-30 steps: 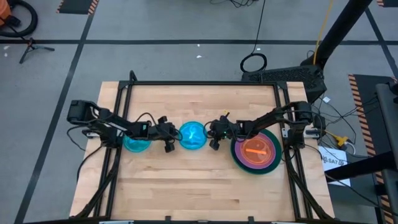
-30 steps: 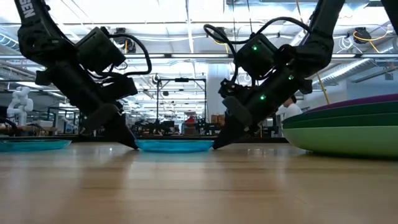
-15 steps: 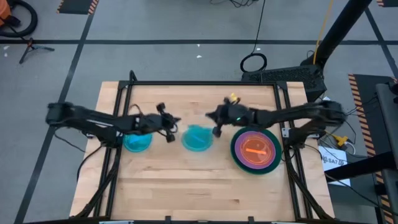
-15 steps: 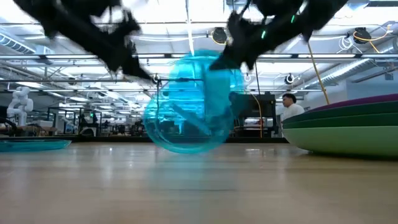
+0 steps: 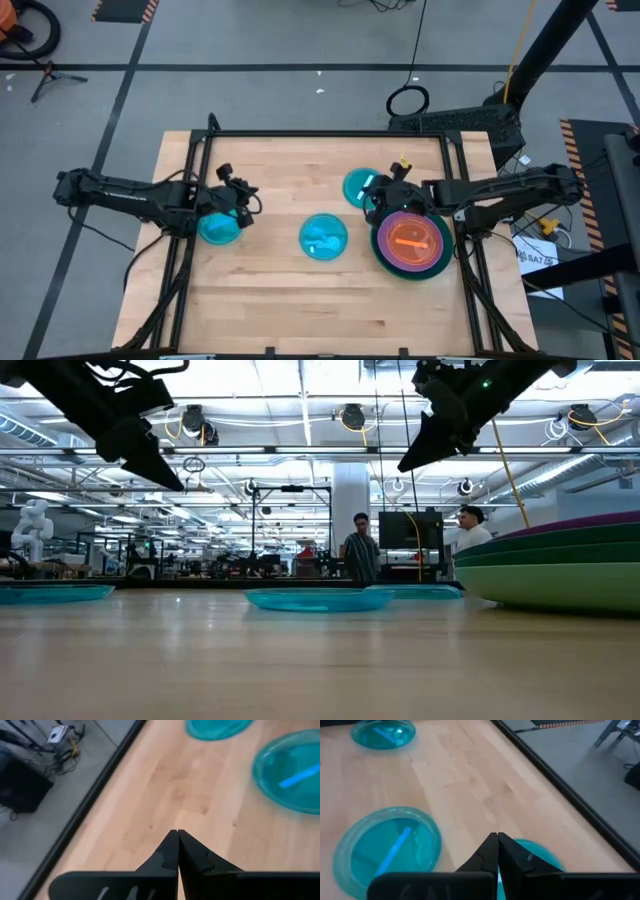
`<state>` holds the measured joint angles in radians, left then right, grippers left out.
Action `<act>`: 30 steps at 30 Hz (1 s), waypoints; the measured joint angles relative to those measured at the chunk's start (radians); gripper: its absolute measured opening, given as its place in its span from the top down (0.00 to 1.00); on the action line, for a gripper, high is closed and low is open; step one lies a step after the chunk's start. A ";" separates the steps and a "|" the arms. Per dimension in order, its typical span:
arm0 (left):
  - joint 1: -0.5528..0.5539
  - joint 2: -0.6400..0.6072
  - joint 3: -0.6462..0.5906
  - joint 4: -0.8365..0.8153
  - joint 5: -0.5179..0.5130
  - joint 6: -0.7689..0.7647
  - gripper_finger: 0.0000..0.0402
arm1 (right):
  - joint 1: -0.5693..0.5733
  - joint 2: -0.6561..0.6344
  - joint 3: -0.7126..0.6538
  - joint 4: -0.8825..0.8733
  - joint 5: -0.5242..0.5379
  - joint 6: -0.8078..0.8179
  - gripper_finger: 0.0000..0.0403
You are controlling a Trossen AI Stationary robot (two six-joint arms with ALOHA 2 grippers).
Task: Stack plastic plates
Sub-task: Stack the middle blue plate on top of the orange plate
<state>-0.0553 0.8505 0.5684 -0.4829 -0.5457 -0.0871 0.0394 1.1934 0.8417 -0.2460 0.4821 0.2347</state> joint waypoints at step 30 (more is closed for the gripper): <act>-0.155 0.212 -0.016 0.192 -0.004 -0.043 1.00 | 0.015 0.286 0.018 0.127 -0.227 0.261 0.77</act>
<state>-0.2108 1.0627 0.5526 -0.2906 -0.5496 -0.1302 0.0546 1.4794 0.8593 -0.1192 0.2547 0.4952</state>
